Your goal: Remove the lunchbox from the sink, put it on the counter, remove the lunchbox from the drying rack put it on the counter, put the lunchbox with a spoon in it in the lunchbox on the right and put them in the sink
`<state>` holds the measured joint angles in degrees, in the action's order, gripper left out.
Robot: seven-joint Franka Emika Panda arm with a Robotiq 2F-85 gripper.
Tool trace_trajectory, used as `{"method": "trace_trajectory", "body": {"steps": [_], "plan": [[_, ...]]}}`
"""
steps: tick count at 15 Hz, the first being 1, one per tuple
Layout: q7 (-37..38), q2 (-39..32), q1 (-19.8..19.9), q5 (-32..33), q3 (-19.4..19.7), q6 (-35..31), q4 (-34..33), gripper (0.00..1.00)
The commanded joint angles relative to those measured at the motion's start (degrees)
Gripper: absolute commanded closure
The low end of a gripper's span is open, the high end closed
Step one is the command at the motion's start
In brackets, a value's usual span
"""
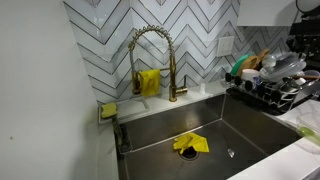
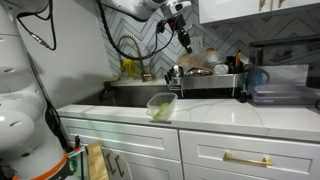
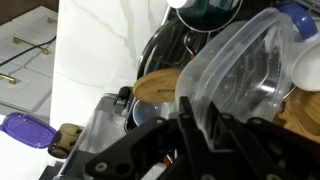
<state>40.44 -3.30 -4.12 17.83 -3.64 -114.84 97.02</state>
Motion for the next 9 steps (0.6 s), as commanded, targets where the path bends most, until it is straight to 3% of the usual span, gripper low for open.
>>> {"method": "trace_trajectory", "body": {"steps": [1, 3, 9], "plan": [[3.22, 4.41, -0.32, 2.09, 0.36, 0.45, 2.98, 0.96], [4.36, 8.14, 0.49, 4.11, 0.67, -1.85, 6.5, 0.96], [-1.1, 22.38, 4.79, 1.41, 2.89, -9.5, 21.46, 0.96]]}}
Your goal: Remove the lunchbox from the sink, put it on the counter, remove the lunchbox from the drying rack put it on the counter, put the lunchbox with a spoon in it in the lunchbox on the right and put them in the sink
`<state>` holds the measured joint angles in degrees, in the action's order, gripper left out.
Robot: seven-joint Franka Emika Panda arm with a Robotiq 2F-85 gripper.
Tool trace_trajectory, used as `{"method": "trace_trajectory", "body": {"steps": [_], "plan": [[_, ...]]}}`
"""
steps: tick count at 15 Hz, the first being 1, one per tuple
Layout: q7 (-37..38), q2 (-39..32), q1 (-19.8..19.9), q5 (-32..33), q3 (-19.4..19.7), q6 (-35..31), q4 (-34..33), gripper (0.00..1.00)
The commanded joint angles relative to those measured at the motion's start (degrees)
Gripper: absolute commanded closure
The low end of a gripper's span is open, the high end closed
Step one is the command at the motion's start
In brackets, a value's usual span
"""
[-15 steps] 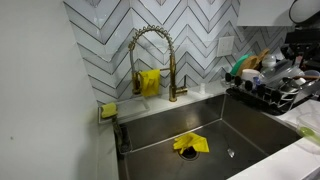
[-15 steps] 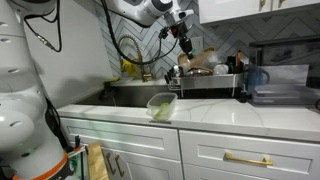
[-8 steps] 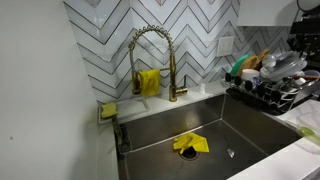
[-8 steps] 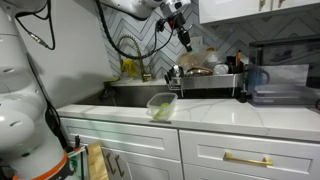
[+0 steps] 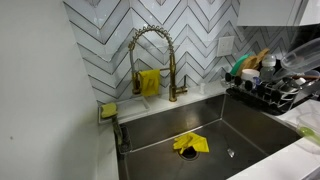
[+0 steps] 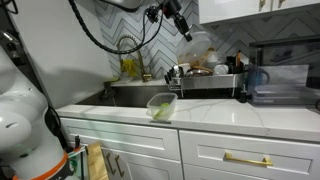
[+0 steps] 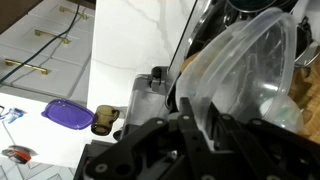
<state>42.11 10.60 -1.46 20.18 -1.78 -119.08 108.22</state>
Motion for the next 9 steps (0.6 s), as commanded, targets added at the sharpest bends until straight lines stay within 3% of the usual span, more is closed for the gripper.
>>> {"method": "trace_trajectory", "body": {"steps": [1, 3, 4, 5, 8, 9], "plan": [[-3.89, 10.6, 3.15, -0.65, 1.67, -8.56, 13.46, 0.96], [-7.31, 12.97, 4.68, -1.83, 3.01, -15.43, 17.88, 0.96], [-4.98, 8.63, 5.5, -1.25, 0.36, -10.09, 11.15, 0.96], [-5.71, 9.63, 6.32, -1.39, 0.49, -11.28, 12.65, 0.84], [-5.58, 9.0, 6.51, -1.22, -0.21, -11.21, 11.76, 0.84], [-5.11, 8.45, 7.05, -1.14, 0.02, -10.66, 11.25, 0.96]]}}
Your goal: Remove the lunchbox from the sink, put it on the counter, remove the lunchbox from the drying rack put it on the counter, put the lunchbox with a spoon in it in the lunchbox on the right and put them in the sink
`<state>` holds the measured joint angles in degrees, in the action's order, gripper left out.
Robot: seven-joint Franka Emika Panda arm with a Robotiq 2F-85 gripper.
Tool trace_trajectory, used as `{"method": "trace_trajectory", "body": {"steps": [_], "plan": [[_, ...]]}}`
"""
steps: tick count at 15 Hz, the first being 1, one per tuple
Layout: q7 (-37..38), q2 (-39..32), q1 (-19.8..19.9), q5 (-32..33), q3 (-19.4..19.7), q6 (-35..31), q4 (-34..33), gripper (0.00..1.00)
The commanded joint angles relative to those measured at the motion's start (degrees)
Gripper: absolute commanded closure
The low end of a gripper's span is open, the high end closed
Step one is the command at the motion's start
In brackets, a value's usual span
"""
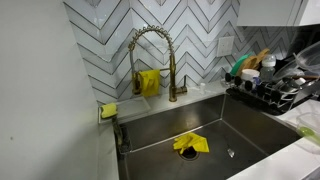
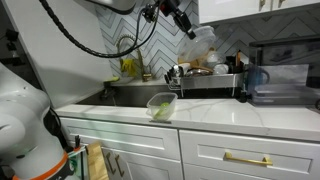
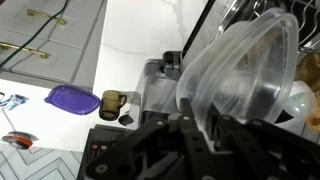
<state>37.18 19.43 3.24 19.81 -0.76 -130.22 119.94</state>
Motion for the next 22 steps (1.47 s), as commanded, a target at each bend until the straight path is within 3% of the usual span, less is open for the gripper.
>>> {"method": "trace_trajectory", "body": {"steps": [1, 6, 11, 19, 22], "plan": [[0.3, -0.45, 3.15, -1.17, -0.3, 0.97, -0.54, 0.96], [-5.78, 1.38, 5.85, -3.52, 3.53, 0.46, 1.21, 0.96], [-21.52, 1.78, 4.99, -14.88, 8.53, 3.24, 3.97, 0.96], [-33.59, 1.34, 7.31, -16.9, 12.88, 6.98, 8.1, 0.96], [-35.96, 0.12, 7.14, -19.86, 14.43, 4.24, 9.63, 0.96]]}}
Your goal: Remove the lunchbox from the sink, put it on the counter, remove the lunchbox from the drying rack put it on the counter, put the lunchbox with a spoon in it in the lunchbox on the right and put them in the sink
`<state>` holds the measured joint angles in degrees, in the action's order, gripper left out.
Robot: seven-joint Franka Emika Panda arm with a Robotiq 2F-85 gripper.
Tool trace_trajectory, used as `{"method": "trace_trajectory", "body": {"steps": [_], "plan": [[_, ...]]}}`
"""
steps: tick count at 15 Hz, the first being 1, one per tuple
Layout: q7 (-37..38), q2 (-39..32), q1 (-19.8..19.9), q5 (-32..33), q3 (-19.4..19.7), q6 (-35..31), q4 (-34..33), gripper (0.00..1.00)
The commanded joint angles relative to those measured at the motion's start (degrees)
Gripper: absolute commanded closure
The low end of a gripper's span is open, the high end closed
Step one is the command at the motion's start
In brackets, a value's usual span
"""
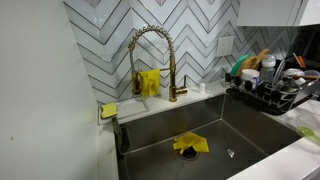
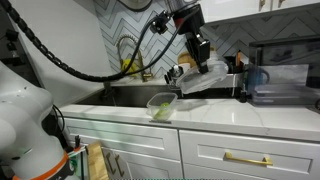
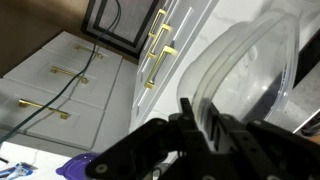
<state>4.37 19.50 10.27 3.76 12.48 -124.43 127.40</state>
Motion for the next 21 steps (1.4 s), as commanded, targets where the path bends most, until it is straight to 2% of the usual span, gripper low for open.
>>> {"method": "trace_trajectory", "body": {"steps": [1, 5, 14, 20, 21], "plan": [[-3.61, -0.55, -0.12, -5.32, 1.5, -1.86, 2.63, 0.96], [-6.03, -2.81, -0.31, -9.55, 2.03, -4.85, 4.74, 0.96], [-4.98, -10.03, -0.42, -19.16, 1.6, -16.06, 6.54, 0.96], [-4.03, -13.54, -0.18, -21.37, 0.9, -16.05, 6.01, 0.96], [-3.51, -13.78, -0.07, -20.92, 0.7, -15.91, 5.93, 0.59]]}}
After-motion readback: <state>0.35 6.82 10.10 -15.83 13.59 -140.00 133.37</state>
